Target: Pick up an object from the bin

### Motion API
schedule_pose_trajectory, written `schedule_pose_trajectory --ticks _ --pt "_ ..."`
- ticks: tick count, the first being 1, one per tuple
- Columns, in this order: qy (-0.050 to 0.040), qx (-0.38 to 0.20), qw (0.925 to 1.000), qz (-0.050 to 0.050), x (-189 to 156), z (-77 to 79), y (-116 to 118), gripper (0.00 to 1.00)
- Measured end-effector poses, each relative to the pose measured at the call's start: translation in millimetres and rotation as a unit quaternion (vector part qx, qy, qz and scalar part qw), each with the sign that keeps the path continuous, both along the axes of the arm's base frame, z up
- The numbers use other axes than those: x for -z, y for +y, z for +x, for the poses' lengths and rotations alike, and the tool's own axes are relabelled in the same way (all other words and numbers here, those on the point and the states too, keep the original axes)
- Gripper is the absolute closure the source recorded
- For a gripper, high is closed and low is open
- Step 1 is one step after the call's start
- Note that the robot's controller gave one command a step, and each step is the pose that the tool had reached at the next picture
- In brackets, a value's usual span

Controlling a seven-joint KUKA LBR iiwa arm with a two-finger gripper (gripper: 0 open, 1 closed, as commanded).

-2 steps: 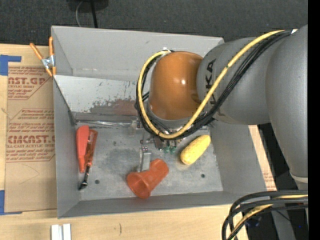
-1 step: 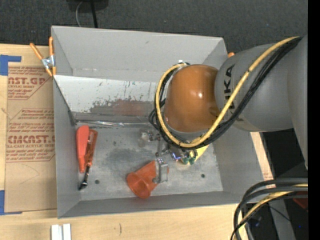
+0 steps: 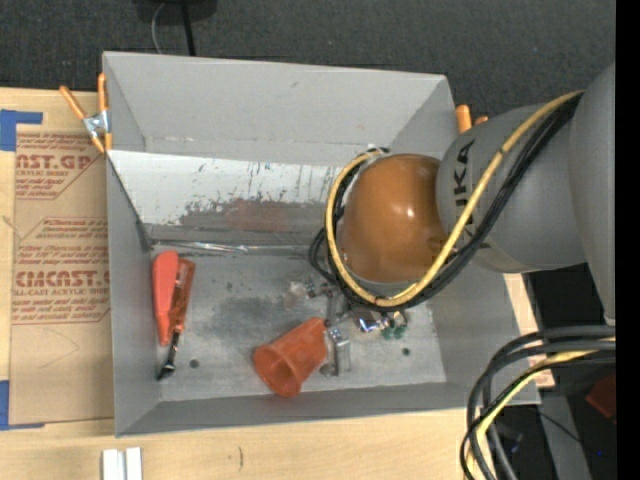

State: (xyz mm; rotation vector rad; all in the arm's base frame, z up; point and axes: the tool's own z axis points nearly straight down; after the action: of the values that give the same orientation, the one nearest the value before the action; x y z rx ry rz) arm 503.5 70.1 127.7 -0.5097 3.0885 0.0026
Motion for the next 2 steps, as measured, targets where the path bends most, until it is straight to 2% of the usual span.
schedule_pose_trajectory --ticks 1,2 --pt "0.0062 -0.085 0.9963 -0.001 58.3 -11.1 12.9 1.00" --pt "0.0063 -0.085 0.9963 -0.001 58.4 -11.1 12.8 1.00"
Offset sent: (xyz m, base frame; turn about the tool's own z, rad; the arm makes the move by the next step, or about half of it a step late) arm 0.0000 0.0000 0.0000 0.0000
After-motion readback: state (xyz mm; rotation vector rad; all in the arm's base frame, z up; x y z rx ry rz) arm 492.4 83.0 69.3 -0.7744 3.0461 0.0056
